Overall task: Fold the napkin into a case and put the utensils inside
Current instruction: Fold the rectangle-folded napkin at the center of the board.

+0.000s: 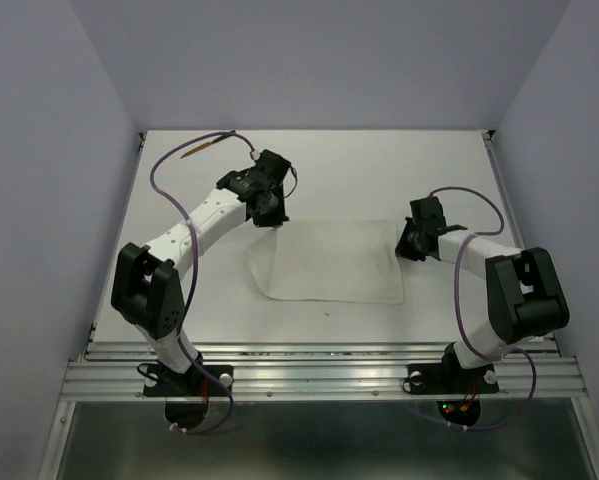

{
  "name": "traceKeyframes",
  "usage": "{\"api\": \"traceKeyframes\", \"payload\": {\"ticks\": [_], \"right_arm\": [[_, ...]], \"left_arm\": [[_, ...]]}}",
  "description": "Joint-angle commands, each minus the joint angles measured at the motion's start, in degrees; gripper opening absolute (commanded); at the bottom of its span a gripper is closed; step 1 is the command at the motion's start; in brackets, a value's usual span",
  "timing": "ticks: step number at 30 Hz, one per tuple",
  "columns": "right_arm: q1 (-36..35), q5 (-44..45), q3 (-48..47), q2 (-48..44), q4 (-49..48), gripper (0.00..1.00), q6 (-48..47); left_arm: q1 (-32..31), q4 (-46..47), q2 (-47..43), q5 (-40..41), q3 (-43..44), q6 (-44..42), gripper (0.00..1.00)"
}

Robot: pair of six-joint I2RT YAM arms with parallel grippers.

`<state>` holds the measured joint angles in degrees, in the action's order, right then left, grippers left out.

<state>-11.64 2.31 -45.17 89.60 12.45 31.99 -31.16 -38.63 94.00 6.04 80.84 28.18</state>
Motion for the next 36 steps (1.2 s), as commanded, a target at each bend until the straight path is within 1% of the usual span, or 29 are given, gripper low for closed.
{"api": "traceKeyframes", "payload": {"ticks": [1, 5, 11, 12, 17, 22, 36], "right_arm": [[-1.3, -1.2, 2.5, 1.5, 1.3, 0.10, 1.5], [-1.9, -1.1, 2.7, 2.4, 0.6, 0.09, 1.8], [-1.9, -0.9, 3.2, 2.9, -0.1, 0.09, 2.4], [-1.9, -0.9, 3.4, 3.0, -0.3, 0.09, 2.5], [-2.4, -1.0, 3.4, 3.7, -0.8, 0.09, 2.6], [-2.4, -1.0, 3.1, 4.1, -1.1, 0.09, 2.7], [-3.0, -1.4, 3.4, 4.8, -1.9, 0.08, 3.3]], "left_arm": [[-3.5, -1.1, 2.7, -1.7, 5.2, 1.0, 0.00], [-7.2, -0.8, 5.7, -3.5, 9.4, 1.3, 0.00], [-10.1, 0.0, 11.1, -5.7, 15.1, 2.4, 0.00], [-10.7, 0.0, 12.6, -7.6, 16.0, 2.7, 0.00], [-12.7, -0.3, 17.6, -9.6, 22.9, 3.7, 0.00], [-13.8, -0.9, 23.0, -11.4, 28.0, 5.1, 0.00], [-14.3, 1.5, 30.7, -17.1, 34.3, 7.9, 0.00]]}}
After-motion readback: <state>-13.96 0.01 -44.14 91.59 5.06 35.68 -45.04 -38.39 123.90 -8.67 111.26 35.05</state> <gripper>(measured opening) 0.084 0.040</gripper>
